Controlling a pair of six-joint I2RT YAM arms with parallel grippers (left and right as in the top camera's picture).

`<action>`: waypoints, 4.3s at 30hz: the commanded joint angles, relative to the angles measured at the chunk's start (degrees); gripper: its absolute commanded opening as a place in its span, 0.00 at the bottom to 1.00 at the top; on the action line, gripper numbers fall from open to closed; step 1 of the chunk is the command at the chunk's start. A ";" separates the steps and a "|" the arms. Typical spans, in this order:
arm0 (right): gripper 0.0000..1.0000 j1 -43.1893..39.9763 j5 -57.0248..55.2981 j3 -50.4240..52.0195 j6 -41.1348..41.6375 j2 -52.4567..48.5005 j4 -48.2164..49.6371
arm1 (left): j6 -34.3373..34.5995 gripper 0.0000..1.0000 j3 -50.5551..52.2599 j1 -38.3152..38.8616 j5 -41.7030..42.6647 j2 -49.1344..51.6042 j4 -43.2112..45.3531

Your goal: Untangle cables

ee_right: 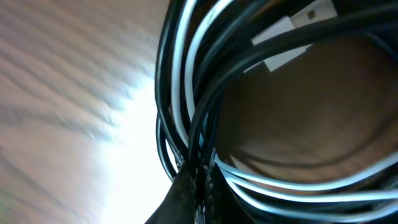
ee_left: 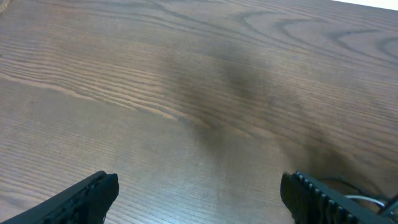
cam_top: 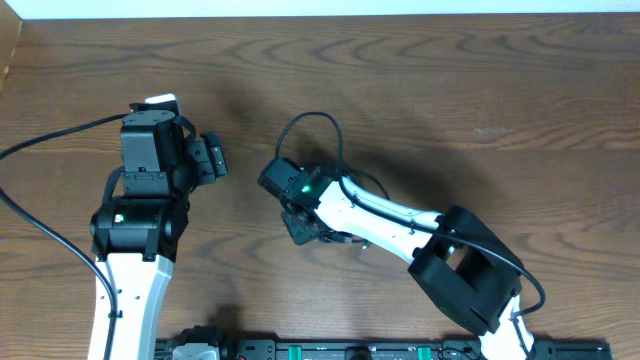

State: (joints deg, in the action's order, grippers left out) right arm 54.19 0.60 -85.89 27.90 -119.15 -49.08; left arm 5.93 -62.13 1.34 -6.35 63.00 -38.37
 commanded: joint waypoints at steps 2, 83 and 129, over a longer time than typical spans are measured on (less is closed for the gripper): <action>0.01 0.11 -2.71 -6.01 -5.51 6.12 -4.59 | -0.33 0.89 -0.90 0.09 -0.72 -0.20 0.22; 0.01 -3.15 2.49 13.94 -11.67 3.17 29.66 | 8.15 0.83 -0.90 -1.90 -21.07 -0.33 -0.57; 0.01 -13.62 -4.09 -52.46 -30.34 8.13 -23.67 | -1.62 0.68 -0.90 -0.55 46.71 3.28 12.98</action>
State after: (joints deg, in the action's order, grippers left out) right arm 40.10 -3.49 -137.16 -1.19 -111.79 -72.93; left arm 9.50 -62.19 0.14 26.39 64.34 -26.09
